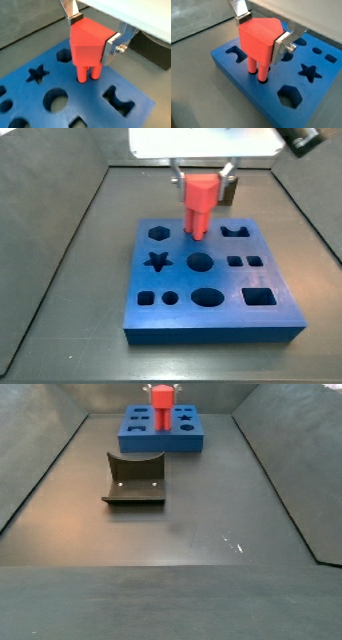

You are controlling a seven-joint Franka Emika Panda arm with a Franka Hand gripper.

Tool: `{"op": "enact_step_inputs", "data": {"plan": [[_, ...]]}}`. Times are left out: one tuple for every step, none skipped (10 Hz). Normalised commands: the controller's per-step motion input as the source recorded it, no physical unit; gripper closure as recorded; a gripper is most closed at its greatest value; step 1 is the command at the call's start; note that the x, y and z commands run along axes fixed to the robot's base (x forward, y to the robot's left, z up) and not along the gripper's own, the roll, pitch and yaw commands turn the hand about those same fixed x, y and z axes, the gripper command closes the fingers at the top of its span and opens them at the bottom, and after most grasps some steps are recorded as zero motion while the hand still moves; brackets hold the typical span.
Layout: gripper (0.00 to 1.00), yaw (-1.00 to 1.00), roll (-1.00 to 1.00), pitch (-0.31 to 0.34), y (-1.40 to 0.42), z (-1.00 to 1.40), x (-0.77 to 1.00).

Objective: Insert the 3 prong object.

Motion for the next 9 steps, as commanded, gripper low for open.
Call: {"op": "enact_step_inputs", "data": {"plan": [[1.0, -0.11, 0.0, -0.017, 0.1, -0.23, -0.37], [1.0, -0.07, -0.07, -0.063, 0.0, -0.35, -0.24], [1.0, -0.15, -0.01, -0.073, 0.0, -0.55, 0.0], [1.0, -0.13, 0.0, -0.087, 0.0, -0.59, 0.0], [1.0, -0.09, 0.0, -0.1, -0.03, -0.65, 0.07], [1.0, -0.09, 0.0, -0.044, -0.06, -0.63, 0.25], [1.0, -0.19, -0.02, 0.0, -0.1, -0.41, 0.37], [1.0, -0.03, -0.08, 0.0, 0.03, -0.05, 0.0], [1.0, 0.0, 0.0, 0.0, 0.0, 0.0, 0.0]]}}
